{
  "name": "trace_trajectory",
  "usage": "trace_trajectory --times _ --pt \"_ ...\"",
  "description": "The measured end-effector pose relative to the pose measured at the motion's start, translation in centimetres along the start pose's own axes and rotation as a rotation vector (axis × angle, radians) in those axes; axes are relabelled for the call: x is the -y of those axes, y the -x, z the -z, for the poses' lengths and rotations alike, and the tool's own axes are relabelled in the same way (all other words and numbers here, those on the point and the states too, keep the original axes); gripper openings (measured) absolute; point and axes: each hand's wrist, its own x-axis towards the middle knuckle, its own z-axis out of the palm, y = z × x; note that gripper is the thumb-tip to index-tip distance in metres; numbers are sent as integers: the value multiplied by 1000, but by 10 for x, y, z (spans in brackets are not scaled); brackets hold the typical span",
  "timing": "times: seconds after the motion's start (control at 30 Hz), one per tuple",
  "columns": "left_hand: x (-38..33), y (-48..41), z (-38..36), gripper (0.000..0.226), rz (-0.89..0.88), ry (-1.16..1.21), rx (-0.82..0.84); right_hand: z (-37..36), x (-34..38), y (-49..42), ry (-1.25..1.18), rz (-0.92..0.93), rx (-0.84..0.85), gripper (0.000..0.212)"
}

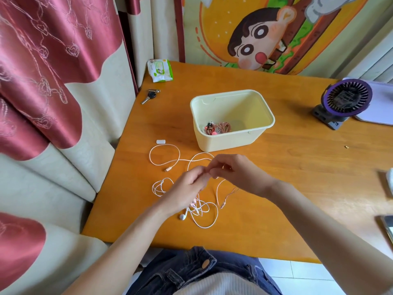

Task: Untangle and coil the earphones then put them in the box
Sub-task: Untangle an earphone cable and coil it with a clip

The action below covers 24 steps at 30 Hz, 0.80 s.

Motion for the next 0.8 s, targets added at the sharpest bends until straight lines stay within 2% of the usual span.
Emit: trace_trajectory --times 0.07,0.13,0.23,0.33,0.4,0.47,0.57,0.6,0.63,0.67,0.73,0.8 --pt "2 5 7 29 4 -117 19 5 -4 2 12 -16 33 6" --pt "1 12 14 32 21 -125 11 9 -10 4 47 -41 45 10" --pt "-6 22 24 29 56 75 -49 12 -24 5 49 -91 19 14" --pt "-17 30 30 40 67 323 -29 12 -36 8 77 -128 -25 24" --pt "-20 34 33 44 85 355 -23 10 -42 7 106 -139 -79 27" --pt "-18 37 33 41 143 245 -31 8 -47 6 167 -159 -167 25" --pt "-13 43 33 30 227 -82 -88 9 -52 3 257 -234 -290 22" --pt "-13 45 33 29 228 -125 -116 10 -54 3 267 -251 -303 22" --pt "-13 46 32 28 208 -78 -142 11 -56 4 268 -259 -301 22" --pt "-14 46 30 25 178 88 -164 11 -57 5 263 -255 -284 22" --pt "-20 46 25 20 112 568 -191 9 -56 6 230 -216 -233 22" --pt "-25 45 20 19 56 876 -231 4 -50 7 162 -151 -168 22"
